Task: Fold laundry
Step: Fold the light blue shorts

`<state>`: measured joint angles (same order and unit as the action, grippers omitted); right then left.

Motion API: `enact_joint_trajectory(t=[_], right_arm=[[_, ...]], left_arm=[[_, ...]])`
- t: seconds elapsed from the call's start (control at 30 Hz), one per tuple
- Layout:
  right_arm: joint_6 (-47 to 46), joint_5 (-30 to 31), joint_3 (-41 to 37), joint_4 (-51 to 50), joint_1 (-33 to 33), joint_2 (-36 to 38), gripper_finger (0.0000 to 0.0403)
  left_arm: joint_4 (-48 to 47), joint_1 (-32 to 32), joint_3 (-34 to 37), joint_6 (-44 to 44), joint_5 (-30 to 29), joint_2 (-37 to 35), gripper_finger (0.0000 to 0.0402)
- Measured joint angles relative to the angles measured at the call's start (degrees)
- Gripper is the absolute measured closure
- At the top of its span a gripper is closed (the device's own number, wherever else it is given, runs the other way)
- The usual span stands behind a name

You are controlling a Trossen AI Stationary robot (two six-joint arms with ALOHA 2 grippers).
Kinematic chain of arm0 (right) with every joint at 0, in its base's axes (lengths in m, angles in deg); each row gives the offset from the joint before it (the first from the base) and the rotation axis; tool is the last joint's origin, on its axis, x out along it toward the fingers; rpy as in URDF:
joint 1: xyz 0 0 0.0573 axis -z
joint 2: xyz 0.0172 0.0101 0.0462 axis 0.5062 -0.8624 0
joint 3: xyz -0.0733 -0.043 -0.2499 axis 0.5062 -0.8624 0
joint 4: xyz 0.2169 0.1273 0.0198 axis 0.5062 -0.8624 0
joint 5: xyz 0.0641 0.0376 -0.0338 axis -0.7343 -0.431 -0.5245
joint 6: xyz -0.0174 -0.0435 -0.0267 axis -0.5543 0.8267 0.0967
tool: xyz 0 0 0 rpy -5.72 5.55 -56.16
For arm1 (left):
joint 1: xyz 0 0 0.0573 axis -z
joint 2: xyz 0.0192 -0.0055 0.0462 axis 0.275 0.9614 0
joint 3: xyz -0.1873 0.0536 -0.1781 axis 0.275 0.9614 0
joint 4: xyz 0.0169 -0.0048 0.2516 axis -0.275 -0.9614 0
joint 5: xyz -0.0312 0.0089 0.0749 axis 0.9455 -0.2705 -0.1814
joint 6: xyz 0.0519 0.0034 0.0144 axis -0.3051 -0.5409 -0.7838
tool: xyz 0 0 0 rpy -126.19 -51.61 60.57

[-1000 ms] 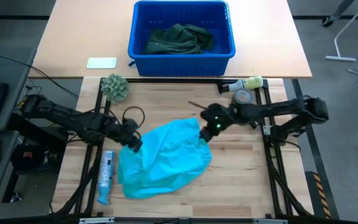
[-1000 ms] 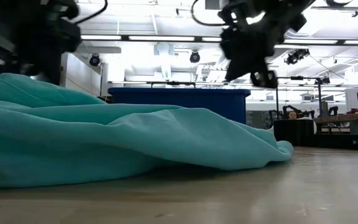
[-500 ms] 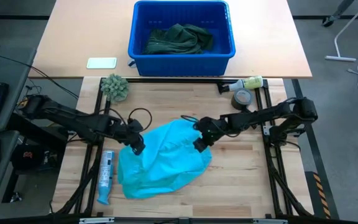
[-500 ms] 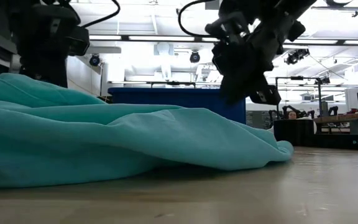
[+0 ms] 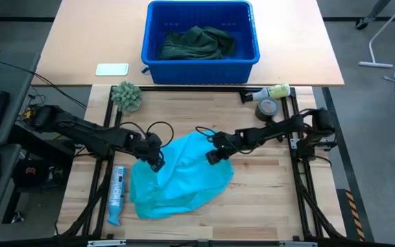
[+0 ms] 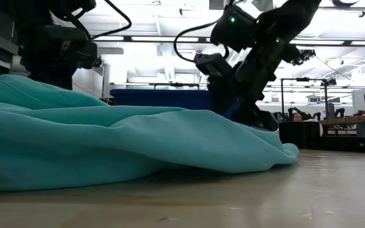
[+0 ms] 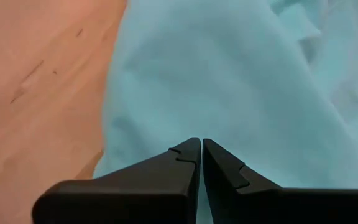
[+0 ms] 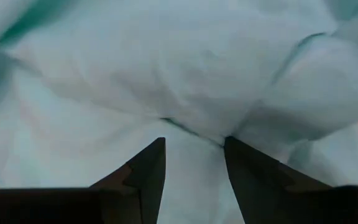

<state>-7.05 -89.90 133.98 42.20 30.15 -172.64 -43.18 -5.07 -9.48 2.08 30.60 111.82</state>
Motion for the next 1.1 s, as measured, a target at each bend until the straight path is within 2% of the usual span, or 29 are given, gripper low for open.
enact_joint_trajectory(t=[0.13, 0.33, 0.57, 0.83, 1.1], right_arm=[[1.66, 2.11, 0.00, -1.78, 0.25, -0.06, 0.0252], [3.04, -1.69, 0.00, -2.10, 0.20, -0.51, 0.0252], [4.52, -2.24, 0.00, -1.16, -0.64, -0.65, 0.0251], [7.06, 1.04, 0.00, -1.16, -0.23, -0.72, 0.0251], [7.08, 0.16, 0.00, -1.15, -0.14, -1.06, 0.0251]], left_arm=[[0.05, 0.00, 0.00, 0.10, 1.27, 0.77, 0.0402], [0.02, 0.00, 0.00, 0.19, 1.25, 1.14, 0.0402], [-0.01, 0.00, 0.00, 1.72, -0.51, 1.14, 0.0401], [0.01, 0.00, 0.00, 1.68, -1.70, 1.14, 0.0401], [-0.01, 0.00, 0.00, 1.65, -1.79, 1.12, 0.0401]])
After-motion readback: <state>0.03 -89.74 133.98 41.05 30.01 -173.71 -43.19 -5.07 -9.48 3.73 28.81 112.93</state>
